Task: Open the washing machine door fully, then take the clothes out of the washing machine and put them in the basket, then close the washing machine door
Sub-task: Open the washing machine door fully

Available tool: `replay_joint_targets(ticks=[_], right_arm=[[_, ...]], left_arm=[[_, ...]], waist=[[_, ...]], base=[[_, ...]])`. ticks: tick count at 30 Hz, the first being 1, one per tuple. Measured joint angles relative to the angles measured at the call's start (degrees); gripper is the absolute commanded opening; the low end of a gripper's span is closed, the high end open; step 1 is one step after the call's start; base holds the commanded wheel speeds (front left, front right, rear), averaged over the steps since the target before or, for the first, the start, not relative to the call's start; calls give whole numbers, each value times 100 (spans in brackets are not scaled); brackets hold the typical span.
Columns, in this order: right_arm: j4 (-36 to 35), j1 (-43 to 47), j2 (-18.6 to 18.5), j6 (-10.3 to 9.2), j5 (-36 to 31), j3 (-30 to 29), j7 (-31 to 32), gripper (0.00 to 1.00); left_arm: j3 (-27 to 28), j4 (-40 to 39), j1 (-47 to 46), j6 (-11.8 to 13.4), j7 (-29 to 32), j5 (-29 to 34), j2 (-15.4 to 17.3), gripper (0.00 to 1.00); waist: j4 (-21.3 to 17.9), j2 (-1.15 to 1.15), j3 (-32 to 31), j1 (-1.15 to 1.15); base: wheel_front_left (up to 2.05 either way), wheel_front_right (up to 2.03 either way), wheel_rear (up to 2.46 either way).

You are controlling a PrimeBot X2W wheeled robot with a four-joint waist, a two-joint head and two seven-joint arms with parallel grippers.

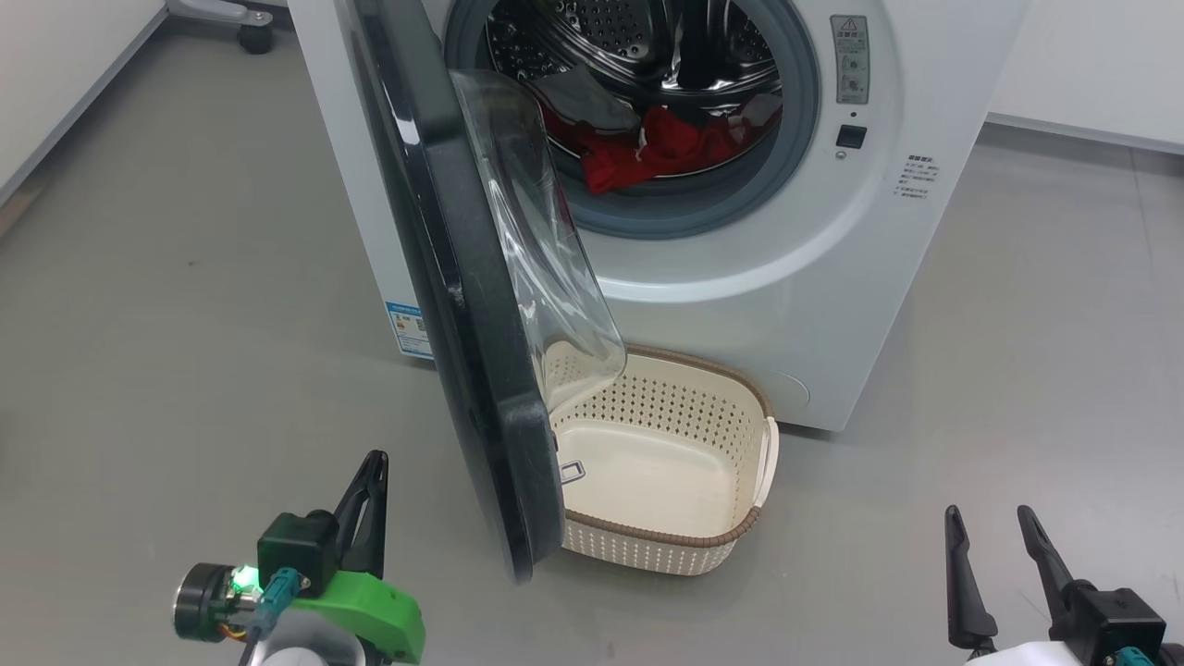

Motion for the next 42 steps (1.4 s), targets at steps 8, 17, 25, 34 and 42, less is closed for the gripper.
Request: replay_joint_targets(ticks=[8,17,25,34,42], right_arm=[[0,29,85,53,-34,-4,0,100],[5,39,118,96,-80,-77,0,100],[7,44,144,126,-110,-116,0,100],[10,44,186,155,-164,-127,0,100],[20,44,229,212,-177,-147,0,100]], left_arm=[[132,-104,12,9,1,12,2,0],[424,-1167,-346,140,0,201,12,0],[413,-2564,-972,140,-30,469,7,0],[-717,-3125,-1080,-292,-31,491,-4,0],[-1993,-2936,-691,-754,564,92,-4,0]], waist=[[0,0,-28,0],[35,0,-74,0],[54,0,-110,0],[-35,0,-116,0],[-137,0,-98,0]], base=[[0,0,0],[0,0,0],[0,0,0],[0,0,0],[0,0,0]])
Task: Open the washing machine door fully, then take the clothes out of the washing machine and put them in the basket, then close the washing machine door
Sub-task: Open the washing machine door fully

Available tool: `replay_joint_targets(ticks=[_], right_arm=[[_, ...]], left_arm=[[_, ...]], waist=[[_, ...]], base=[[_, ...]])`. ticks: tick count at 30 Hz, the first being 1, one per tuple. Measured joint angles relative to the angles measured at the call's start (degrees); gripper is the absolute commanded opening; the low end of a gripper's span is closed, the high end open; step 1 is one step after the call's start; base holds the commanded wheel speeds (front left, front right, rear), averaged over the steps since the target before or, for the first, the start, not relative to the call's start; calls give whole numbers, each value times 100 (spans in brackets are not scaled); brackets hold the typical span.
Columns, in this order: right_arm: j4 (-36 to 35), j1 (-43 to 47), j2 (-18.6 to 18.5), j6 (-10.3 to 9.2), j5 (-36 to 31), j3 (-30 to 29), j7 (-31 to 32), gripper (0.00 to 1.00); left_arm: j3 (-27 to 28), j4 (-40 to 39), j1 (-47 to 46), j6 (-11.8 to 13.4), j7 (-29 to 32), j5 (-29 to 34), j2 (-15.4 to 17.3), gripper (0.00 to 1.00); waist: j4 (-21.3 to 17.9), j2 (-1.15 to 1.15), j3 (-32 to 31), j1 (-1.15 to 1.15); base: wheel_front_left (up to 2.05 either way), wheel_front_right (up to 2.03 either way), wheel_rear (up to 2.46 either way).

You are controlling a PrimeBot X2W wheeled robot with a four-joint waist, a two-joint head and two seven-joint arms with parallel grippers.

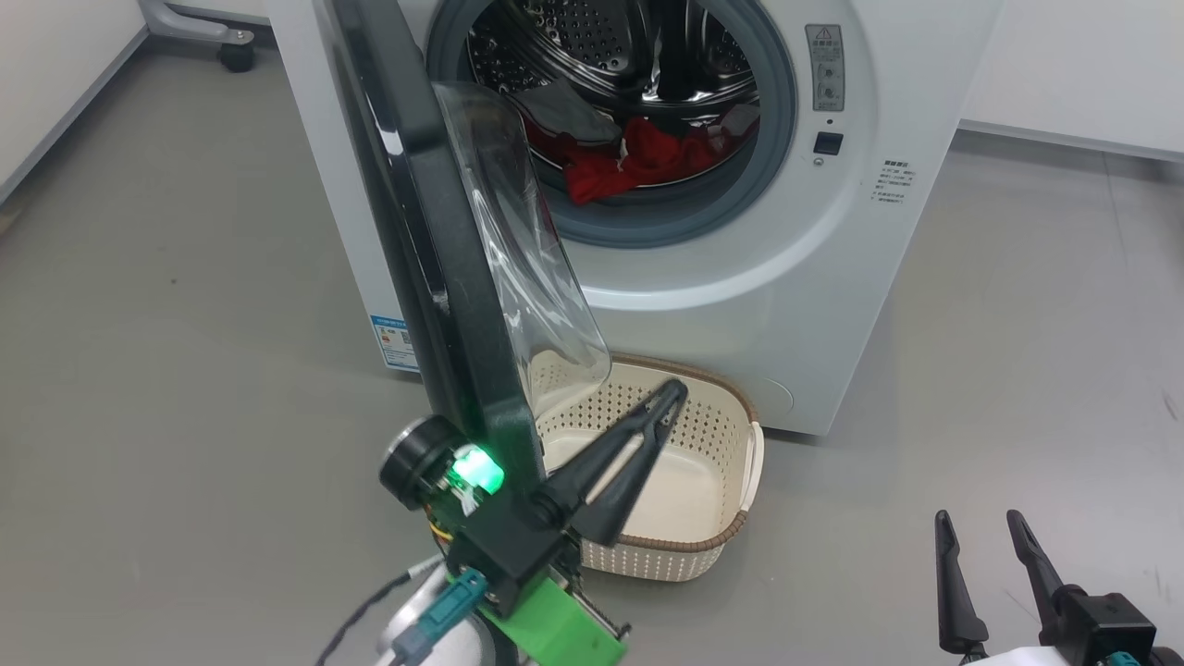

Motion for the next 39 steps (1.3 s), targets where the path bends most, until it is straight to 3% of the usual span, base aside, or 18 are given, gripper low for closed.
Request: replay_joint_targets(ticks=[4,9,24,39], right_arm=[[5,0,15,1,-33,-19,0,100],[7,0,41,41,-33,-53,0,100],[5,-4,73,92,-47,-164,0,100],[20,-4,91,142,-90,-221,0,100]], left_arm=[[-389,241,285,-26,370,-193,1,0],[-481,514,432,-25,649,-249,9,0],[-1,1087,538,394,878,-291,12,0],[254,1354,600,642,876,-304,42,0]], waist=[[-36,0,21,0],[-65,0,58,0],[-82,0,146,0],[-40,0,157,0]], base=[[0,0,0],[0,0,0],[0,0,0],[0,0,0]])
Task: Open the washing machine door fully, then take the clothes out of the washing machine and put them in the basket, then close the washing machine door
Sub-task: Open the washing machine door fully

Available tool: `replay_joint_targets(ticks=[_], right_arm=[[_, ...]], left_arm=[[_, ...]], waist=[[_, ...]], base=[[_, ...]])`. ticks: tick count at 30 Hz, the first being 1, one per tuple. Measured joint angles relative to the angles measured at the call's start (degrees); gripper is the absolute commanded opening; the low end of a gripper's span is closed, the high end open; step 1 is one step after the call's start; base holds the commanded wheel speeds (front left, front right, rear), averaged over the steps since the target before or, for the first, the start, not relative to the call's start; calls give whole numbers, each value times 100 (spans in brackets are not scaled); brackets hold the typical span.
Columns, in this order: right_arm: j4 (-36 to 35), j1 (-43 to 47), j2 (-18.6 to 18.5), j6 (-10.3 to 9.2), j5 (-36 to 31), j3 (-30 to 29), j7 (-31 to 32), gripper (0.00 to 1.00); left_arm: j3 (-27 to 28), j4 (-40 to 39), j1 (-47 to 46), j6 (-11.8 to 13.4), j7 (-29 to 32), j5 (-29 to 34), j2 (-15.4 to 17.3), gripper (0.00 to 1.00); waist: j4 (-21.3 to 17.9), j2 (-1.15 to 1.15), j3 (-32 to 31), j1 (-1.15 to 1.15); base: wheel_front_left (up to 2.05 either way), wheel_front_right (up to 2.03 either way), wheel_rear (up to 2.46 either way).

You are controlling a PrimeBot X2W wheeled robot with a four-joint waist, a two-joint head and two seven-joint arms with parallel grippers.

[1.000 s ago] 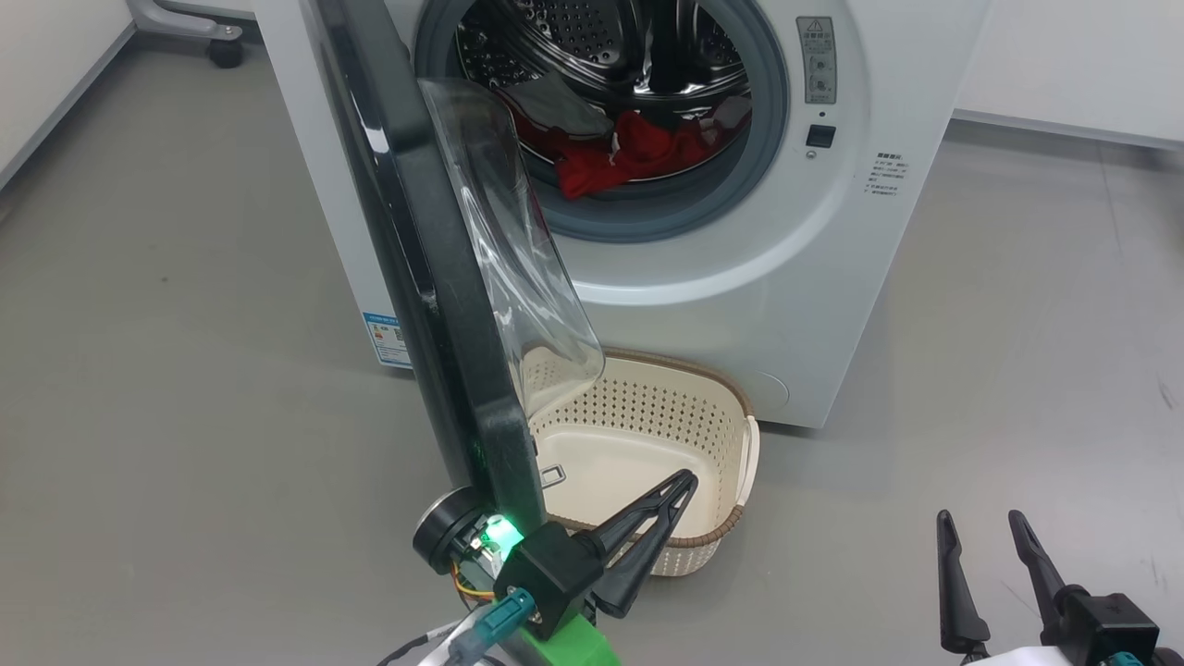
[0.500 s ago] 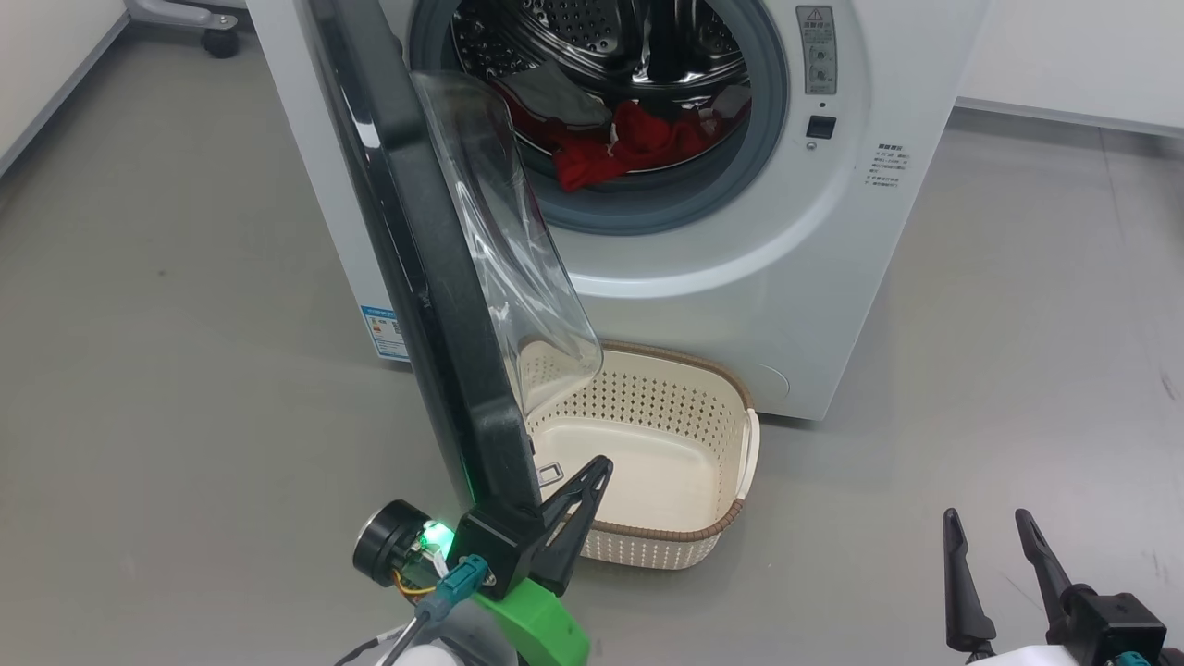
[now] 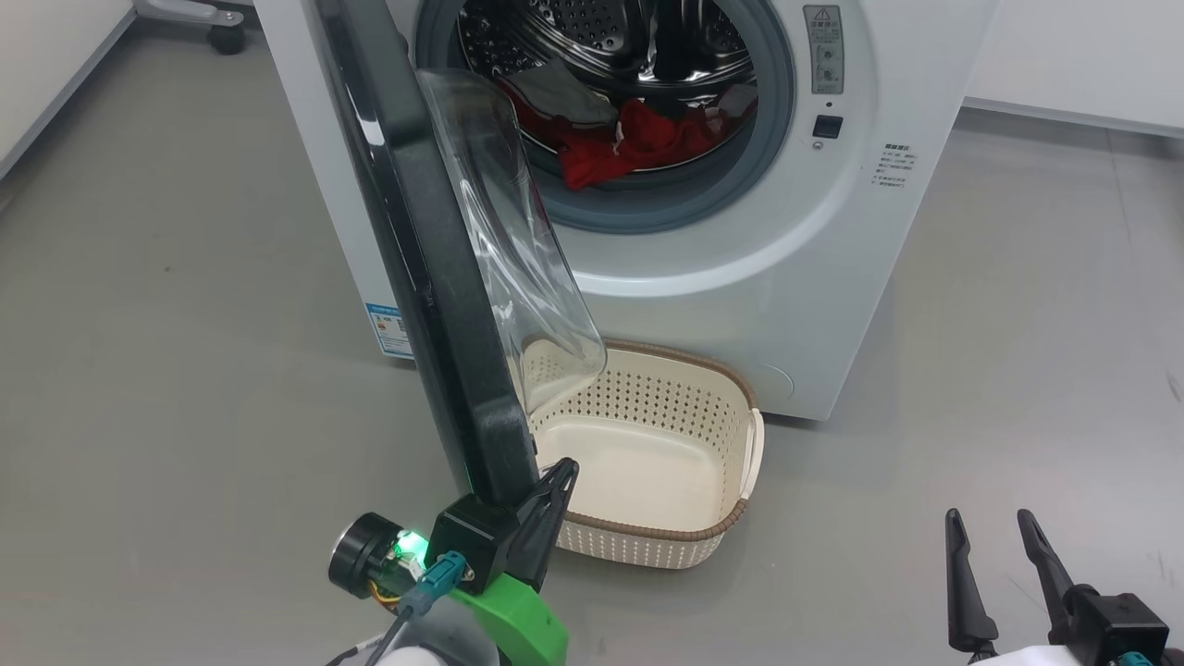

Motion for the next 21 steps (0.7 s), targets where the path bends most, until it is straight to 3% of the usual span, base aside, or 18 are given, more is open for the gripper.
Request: replay_joint_targets(ticks=[21], right_arm=[[1,7,32,51,-2,-220,0,100]], left_arm=[[-10,44,116,46,-59,-32,5,0]], waist=[[497,0,-31,0]], base=[[0,0,0]])
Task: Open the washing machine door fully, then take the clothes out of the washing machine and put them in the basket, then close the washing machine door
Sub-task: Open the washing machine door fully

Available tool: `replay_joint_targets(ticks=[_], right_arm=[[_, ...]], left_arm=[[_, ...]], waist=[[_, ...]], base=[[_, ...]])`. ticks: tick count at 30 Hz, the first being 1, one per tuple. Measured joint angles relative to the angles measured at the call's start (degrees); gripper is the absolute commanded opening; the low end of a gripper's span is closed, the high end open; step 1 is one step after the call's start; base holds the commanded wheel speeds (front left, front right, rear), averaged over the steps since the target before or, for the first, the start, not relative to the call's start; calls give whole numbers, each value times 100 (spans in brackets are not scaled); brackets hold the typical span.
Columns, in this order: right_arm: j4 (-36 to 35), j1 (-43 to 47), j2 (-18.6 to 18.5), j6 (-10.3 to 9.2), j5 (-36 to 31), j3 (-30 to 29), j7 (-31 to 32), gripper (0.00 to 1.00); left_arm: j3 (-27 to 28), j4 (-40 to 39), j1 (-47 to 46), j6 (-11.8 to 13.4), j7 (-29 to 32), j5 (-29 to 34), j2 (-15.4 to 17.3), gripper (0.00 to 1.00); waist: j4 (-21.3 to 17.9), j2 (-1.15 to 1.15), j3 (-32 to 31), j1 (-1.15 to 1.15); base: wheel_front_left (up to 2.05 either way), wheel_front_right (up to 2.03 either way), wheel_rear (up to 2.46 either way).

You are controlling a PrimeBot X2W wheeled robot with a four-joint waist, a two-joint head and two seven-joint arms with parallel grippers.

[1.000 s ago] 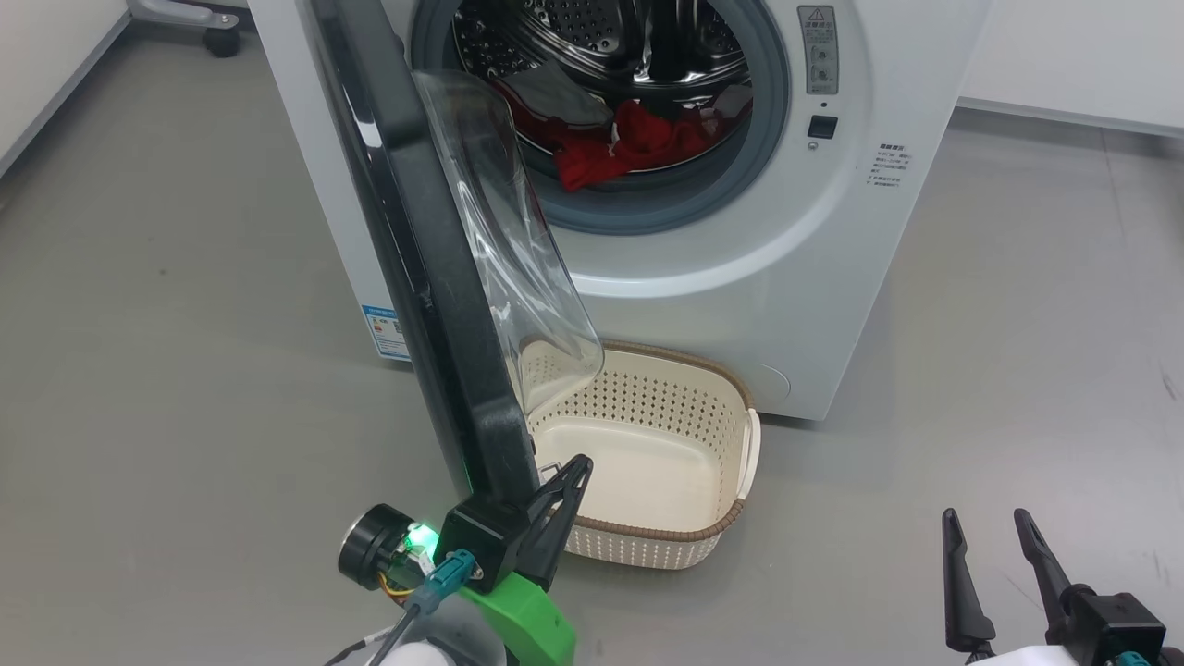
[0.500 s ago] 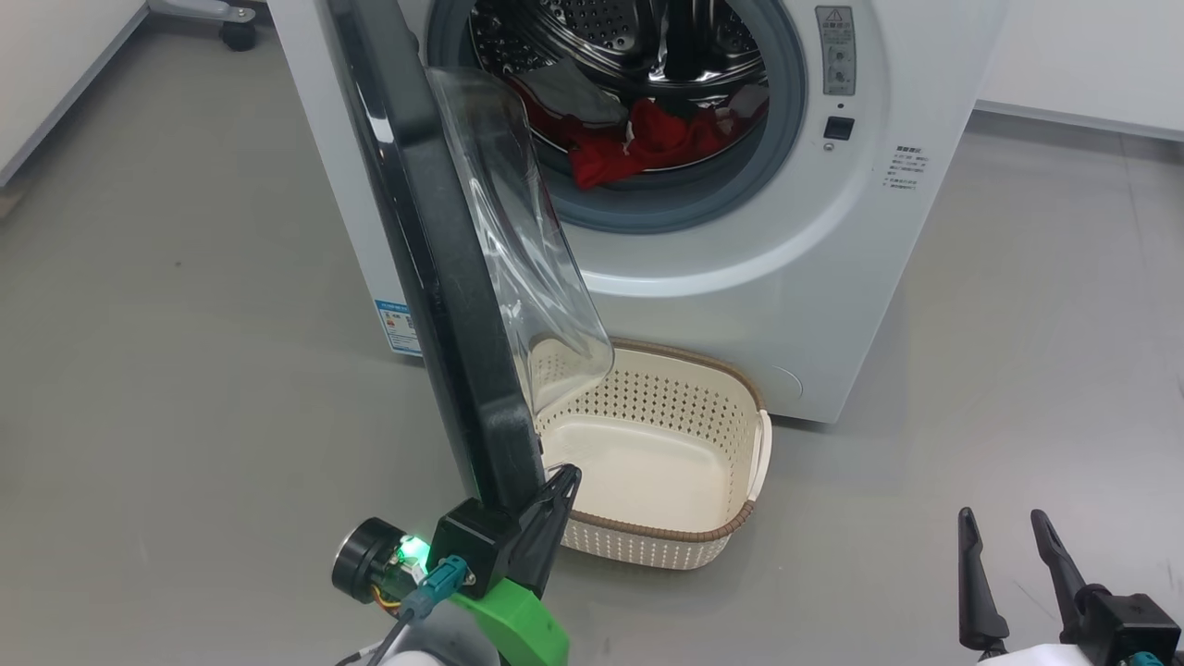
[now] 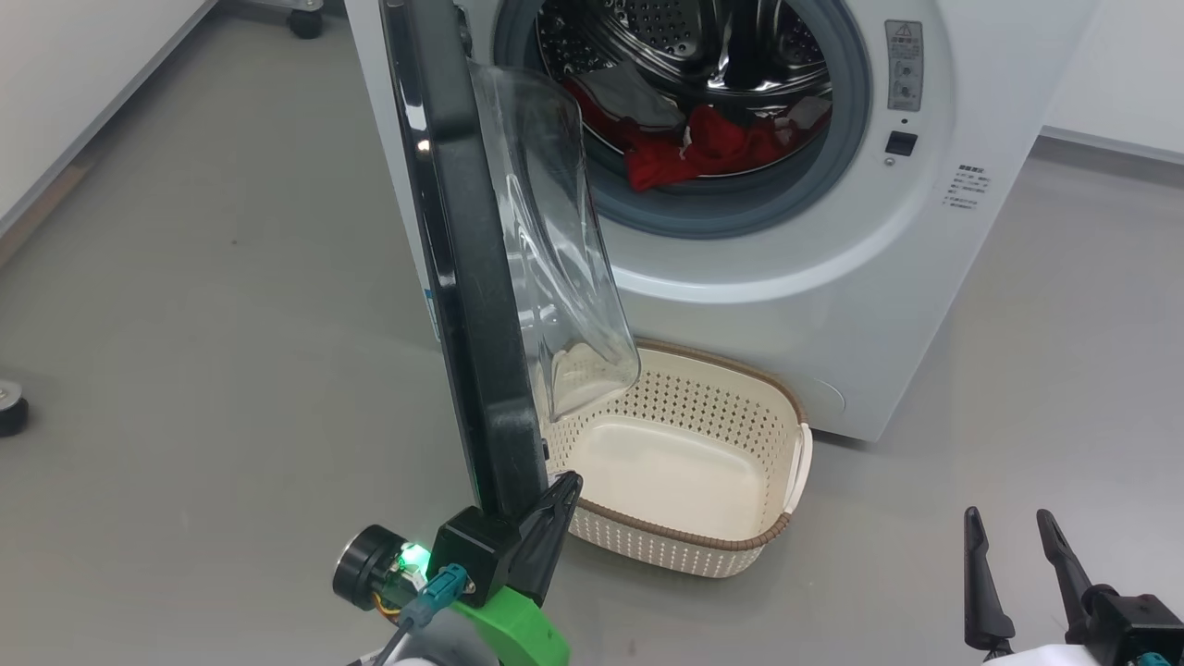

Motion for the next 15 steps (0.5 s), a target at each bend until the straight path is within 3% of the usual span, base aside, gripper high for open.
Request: replay_joint_targets(ticks=[15], right_arm=[[-23,2,16,47,-62,-90,0,100]], left_arm=[[57,-127,74,77,-80,-1,41,0]], waist=[[655,0,59,0]], base=[[0,0,0]])
